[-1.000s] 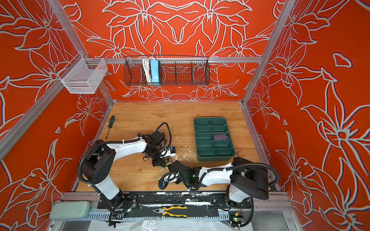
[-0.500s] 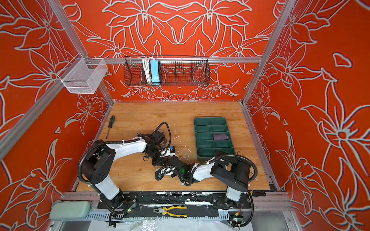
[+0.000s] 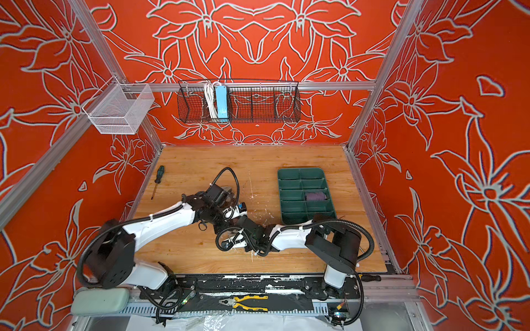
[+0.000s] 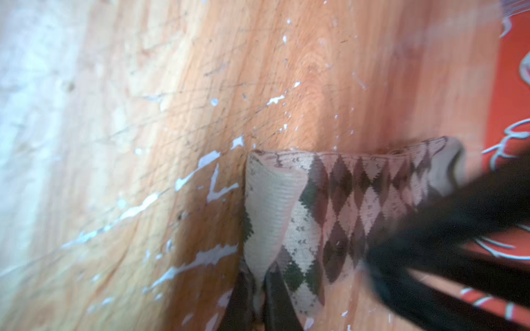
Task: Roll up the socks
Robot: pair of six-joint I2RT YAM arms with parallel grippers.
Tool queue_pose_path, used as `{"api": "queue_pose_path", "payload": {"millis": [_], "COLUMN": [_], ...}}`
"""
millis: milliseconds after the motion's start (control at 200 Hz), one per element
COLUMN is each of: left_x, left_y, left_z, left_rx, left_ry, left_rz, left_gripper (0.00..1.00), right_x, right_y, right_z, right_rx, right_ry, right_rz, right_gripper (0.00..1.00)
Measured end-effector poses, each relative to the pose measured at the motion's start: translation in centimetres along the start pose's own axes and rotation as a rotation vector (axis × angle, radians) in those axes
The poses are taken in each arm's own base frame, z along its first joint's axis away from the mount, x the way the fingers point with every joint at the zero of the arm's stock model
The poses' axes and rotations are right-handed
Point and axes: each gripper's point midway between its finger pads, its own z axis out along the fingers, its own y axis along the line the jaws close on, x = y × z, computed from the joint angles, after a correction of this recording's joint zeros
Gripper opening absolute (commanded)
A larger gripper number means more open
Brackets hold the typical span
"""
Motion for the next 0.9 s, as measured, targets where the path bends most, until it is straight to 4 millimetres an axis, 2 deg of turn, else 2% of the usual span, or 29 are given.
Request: {"api": "queue_pose_path", "payload": {"millis": [160,285,405,460,510,560,626,786,901], "left_x": [-1.6,-2.0,-2.2,-2.2,-2.0,-1.9,-1.5,0.3,2.1], "left_y": [2.8,3.7,1.9,0.3,-1.3,-2.3,-2.9,-3.6,-6.4], "left_z": [-6.5,-13.9,-21.4,-23.7,-24.5,-24.3,-22.7,-14.7,-8.1], "left_rx": [-0.322,-0.578,-0.719,-0.729,-0.701,-0.660,-0.594,-0.401,-0.301], "left_ry": [-0.184,-0.371,-0.589,-0.671,-0.703,-0.696,-0.635,-0.378,-0.205], "left_rz": [0.011,0.007,0.061,0.105,0.167,0.209,0.247,0.339,0.544], "left_gripper": [0.37,0.46,0.57,0.58,0.58,0.58,0.58,0.61,0.65], "right_x": [0.2,0.1,-0.1,-0.2,-0.2,-0.2,-0.3,0.0,0.1], "right_y": [0.6,0.8,0.6,0.6,0.5,0.5,0.4,0.1,0.1], "right_z": [-0.7,-0.8,-0.6,-0.6,-0.5,-0.4,-0.3,-0.1,0.0], "right_rx": [-0.145,-0.284,-0.414,-0.473,-0.528,-0.574,-0.625,-0.718,-0.749], "right_ry": [0.024,0.049,0.068,0.074,0.081,0.089,0.101,0.141,0.148], "right_rz": [0.054,0.104,0.173,0.208,0.241,0.273,0.307,0.373,0.393], "right_gripper": [0.00,0.00,0.00,0.00,0.00,0.00,0.00,0.00,0.00]}}
